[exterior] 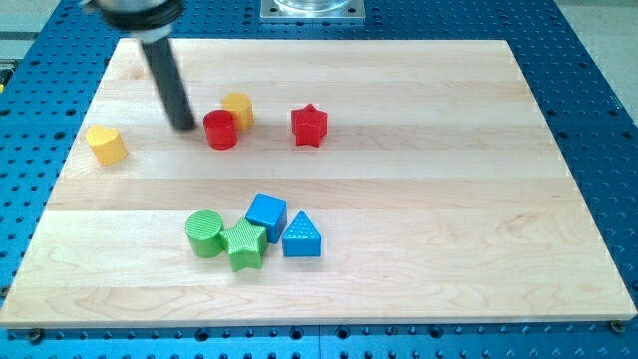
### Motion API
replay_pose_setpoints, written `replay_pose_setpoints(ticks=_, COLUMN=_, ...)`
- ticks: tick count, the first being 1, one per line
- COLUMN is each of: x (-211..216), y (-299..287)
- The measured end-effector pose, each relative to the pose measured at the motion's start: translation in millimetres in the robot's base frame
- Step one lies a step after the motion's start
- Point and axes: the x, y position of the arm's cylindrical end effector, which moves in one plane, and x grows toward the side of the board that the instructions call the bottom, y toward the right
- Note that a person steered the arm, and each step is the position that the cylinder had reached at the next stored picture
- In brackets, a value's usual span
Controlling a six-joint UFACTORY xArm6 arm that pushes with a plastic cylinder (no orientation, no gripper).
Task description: Drag the red circle and the yellow hexagon to the bottom left corner
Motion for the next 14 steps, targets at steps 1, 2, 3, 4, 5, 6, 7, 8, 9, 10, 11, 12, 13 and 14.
replay_pose_setpoints(ticks=1, x=-20, y=58)
replay_pose_setpoints(ticks=2, x=17, y=77)
replay_pose_setpoints(ticks=3, x=69, y=47)
replay_pose_setpoints(ticks=4, x=114, y=-2)
replay_pose_setpoints(ticks=5, x=140, y=-36)
replay_pose_setpoints(ticks=6, x=150, y=-41)
replay_pose_setpoints(ticks=7, x=150, y=-54)
replay_pose_setpoints(ticks=8, x=159, y=-79)
replay_pose_setpoints(ticks=9, x=191, y=-82)
replay_pose_setpoints(ticks=10, x=166, y=-44)
replay_pose_setpoints(ticks=11, x=142, y=70)
replay_pose_setpoints(ticks=12, x=152, y=194)
replay_pose_setpoints(ticks=13, x=203, y=193)
replay_pose_setpoints(ticks=14, x=209, y=144)
